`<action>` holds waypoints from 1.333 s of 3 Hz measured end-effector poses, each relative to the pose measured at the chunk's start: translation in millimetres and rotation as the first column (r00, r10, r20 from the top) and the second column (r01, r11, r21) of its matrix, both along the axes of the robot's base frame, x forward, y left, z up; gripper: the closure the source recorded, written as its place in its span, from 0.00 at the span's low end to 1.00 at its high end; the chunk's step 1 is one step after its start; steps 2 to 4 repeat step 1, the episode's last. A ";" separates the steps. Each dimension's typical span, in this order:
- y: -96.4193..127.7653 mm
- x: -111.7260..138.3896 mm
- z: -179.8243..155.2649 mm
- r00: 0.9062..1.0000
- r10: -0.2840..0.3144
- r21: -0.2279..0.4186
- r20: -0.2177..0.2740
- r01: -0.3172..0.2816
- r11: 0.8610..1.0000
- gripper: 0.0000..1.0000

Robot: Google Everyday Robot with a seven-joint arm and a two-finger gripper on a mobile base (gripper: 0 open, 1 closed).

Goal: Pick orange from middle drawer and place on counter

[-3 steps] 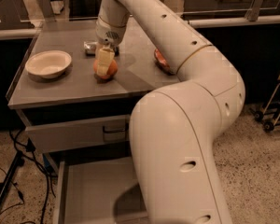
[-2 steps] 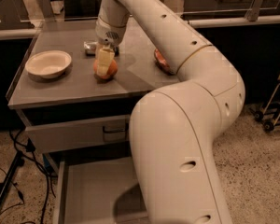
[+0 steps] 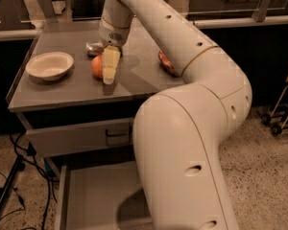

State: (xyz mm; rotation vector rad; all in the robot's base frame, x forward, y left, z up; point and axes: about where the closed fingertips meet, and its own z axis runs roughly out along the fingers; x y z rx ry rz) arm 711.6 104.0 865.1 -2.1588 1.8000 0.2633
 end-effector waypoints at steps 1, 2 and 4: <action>0.0 0.0 0.0 1.000 0.000 0.000 0.000 0.000 1.000 0.00; 0.0 0.0 0.0 1.000 0.000 0.000 0.000 0.000 1.000 0.00; 0.0 0.0 0.0 1.000 0.000 0.000 0.000 0.000 1.000 0.00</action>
Offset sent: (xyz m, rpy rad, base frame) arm 0.0000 0.0000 0.0000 0.0000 0.0000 0.0000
